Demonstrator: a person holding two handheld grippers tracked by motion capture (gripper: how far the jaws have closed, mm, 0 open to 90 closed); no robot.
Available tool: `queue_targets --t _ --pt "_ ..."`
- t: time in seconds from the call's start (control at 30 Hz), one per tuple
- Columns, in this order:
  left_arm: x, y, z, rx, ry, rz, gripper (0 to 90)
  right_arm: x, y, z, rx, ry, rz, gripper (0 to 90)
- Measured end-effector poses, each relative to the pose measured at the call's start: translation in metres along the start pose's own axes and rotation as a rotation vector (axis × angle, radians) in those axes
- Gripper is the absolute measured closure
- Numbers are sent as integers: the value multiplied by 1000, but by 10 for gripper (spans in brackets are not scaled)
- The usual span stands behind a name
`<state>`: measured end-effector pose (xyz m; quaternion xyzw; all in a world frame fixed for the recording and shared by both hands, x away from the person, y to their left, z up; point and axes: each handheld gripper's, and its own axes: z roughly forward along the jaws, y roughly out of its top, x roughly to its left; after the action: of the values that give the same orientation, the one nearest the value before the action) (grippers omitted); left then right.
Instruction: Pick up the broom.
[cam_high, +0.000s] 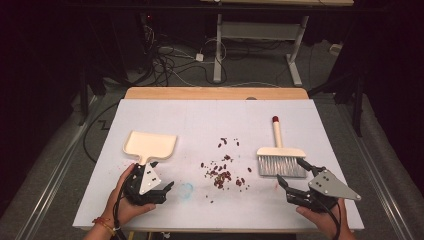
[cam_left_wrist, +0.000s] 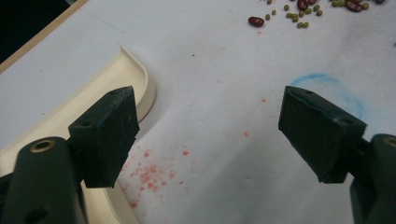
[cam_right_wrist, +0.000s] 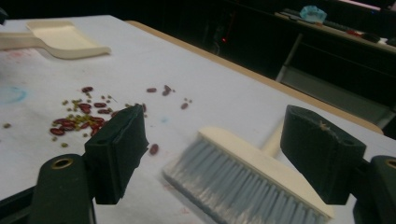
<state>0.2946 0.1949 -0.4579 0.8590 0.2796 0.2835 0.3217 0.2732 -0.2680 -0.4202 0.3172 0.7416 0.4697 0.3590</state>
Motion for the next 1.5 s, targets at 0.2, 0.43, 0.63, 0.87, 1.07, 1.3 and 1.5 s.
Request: queue_targets --t 0.2,0.43,0.63,0.87,1.07,1.3,1.5 --pt "-2 0 0 5 1 5 194 -4 -3 4 18 -13 6 223" --pt "0 -3 -2 -7 -7 9 194 -4 1 9 25 -42 -23 218" --pt "0 -4 -7 -22 -6 16 194 -13 5 23 52 -73 -24 218" --pt "0 -5 -5 -10 -16 14 194 -38 22 54 179 -127 44 227" --pt "-2 -5 -5 -8 -19 18 194 -68 29 97 360 -164 133 214" --pt "-3 -5 0 14 -32 27 194 -97 13 158 571 -87 278 230" --pt "-3 -6 0 19 -31 24 195 -99 -2 194 678 -84 310 368"
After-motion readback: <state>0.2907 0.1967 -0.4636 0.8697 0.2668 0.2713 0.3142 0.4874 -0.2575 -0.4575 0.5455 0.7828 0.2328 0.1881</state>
